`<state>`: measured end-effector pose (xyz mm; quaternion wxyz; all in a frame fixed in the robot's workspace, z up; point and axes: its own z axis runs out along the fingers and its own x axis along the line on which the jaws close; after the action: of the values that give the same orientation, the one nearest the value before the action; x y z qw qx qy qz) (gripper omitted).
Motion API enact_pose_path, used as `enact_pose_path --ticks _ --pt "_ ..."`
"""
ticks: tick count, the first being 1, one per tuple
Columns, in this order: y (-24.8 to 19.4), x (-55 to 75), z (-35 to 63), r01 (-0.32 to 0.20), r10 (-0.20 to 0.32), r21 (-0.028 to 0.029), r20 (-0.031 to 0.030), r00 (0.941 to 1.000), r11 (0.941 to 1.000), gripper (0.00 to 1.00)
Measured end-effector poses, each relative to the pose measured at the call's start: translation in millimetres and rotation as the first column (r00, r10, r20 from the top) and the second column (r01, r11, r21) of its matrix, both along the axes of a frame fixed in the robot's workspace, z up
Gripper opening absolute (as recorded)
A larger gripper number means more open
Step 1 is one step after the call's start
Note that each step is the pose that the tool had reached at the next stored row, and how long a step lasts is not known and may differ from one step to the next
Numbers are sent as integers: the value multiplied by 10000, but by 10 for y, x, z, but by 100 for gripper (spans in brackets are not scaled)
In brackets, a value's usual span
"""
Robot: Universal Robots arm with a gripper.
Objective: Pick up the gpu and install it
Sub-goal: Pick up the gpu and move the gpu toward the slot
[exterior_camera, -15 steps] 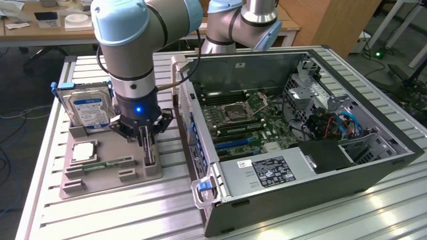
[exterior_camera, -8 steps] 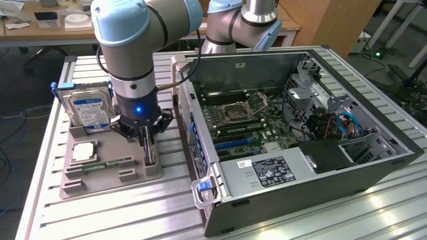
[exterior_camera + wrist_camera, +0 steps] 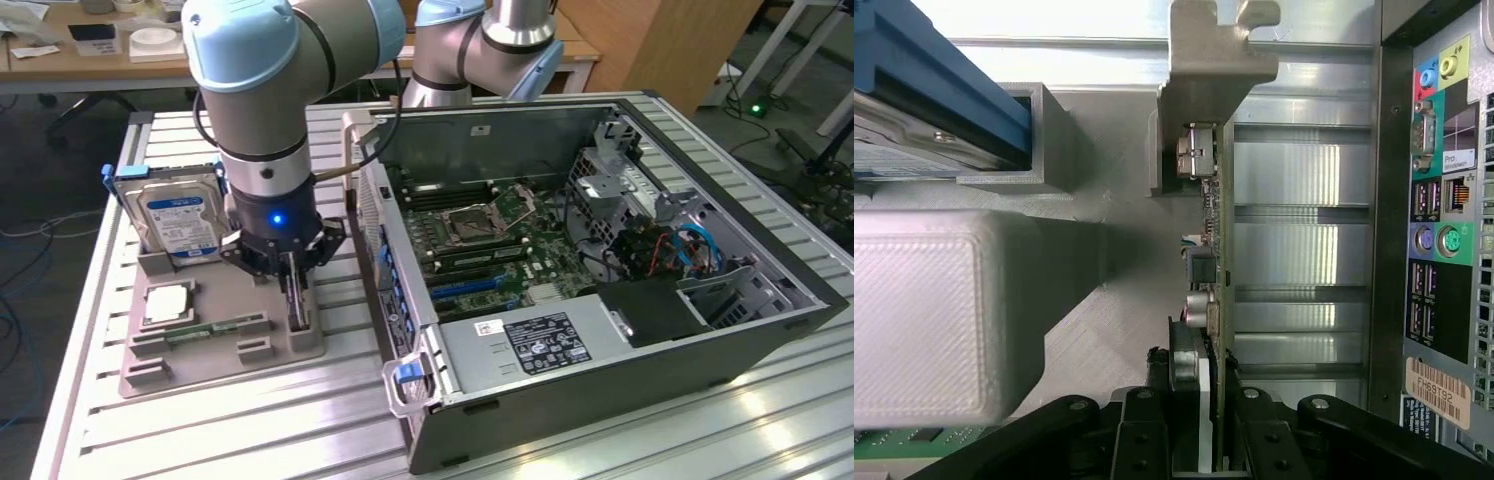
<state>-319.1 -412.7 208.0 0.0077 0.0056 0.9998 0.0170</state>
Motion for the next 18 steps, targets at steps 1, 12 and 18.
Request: enact_pose_path --ticks 1,12,18 --pt "0 0 0 0 0 1 1 10000 10000 28" --pt "1 0 6 2 -2 24 2 10000 10000 28" --pt "0 0 119 1 -1 34 0 10000 10000 28"
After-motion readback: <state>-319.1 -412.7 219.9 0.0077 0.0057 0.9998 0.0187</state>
